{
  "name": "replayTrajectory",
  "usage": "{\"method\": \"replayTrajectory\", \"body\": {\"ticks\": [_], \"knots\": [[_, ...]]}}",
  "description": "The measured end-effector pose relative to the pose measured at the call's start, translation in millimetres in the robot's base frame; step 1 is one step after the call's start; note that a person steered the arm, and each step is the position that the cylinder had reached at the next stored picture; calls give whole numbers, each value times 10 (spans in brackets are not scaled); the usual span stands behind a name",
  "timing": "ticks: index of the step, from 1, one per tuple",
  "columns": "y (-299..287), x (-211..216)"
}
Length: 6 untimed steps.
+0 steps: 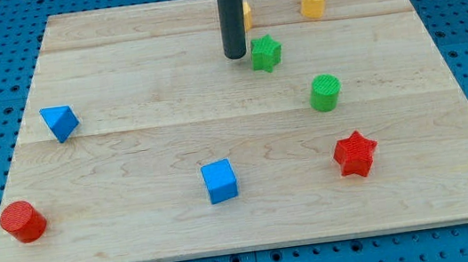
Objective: Move the yellow heart closer to the yellow hexagon
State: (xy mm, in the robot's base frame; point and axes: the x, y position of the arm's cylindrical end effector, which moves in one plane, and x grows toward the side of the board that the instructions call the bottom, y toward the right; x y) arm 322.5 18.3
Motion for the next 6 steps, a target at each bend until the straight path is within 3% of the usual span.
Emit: {"method": "replayTrajectory", "body": {"ticks": [2,4,5,6], "knots": [[1095,7],[-72,6],[-306,256],[-308,74]]}}
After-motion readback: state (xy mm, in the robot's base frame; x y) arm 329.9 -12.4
